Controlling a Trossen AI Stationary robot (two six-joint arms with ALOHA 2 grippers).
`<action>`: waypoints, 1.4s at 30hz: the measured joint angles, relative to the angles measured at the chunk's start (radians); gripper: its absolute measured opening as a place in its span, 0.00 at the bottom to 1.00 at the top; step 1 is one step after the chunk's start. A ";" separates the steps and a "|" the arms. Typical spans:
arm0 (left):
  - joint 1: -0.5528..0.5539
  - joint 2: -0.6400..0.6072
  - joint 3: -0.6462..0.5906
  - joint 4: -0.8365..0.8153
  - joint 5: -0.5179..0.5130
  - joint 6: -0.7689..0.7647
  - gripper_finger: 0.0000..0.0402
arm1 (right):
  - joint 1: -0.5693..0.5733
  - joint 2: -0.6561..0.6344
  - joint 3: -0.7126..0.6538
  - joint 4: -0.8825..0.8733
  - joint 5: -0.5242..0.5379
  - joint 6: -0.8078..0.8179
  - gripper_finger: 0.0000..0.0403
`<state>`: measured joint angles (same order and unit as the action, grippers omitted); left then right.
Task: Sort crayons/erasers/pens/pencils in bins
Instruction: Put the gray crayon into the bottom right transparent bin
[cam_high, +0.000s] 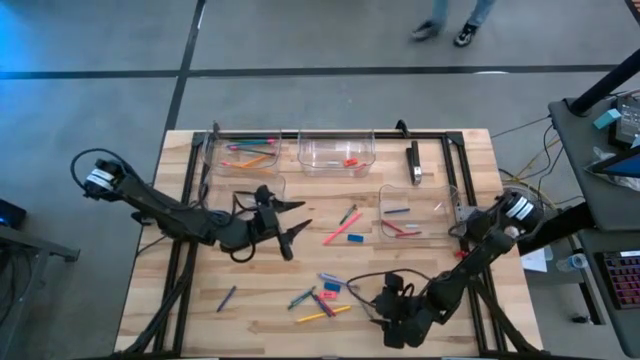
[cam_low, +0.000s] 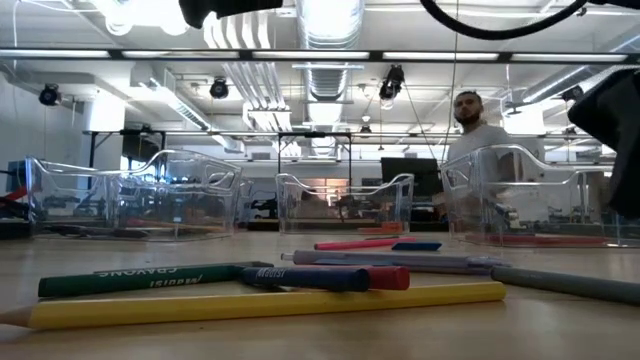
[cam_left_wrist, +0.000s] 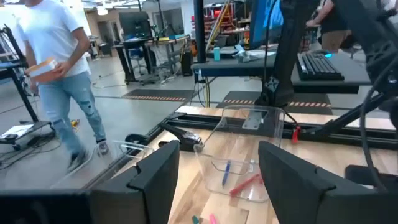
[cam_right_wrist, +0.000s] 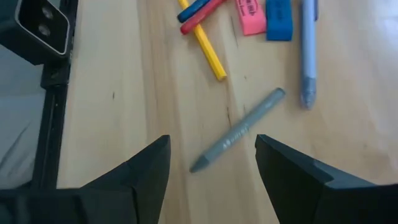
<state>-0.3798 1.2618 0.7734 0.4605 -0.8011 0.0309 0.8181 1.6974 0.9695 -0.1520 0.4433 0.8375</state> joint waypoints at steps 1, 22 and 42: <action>0.000 0.005 0.000 0.004 0.000 0.000 0.51 | 0.000 0.017 0.011 0.000 0.002 0.000 0.55; -0.002 0.036 0.000 0.007 0.001 -0.024 0.51 | -0.021 0.261 0.233 -0.353 0.027 0.104 0.29; -0.002 0.042 0.001 0.008 0.002 -0.025 0.51 | -0.001 -0.056 0.214 -0.765 0.194 0.162 0.04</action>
<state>-0.3813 1.3034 0.7746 0.4683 -0.7994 0.0059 0.8168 1.6414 1.1837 -0.9166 0.6369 0.9998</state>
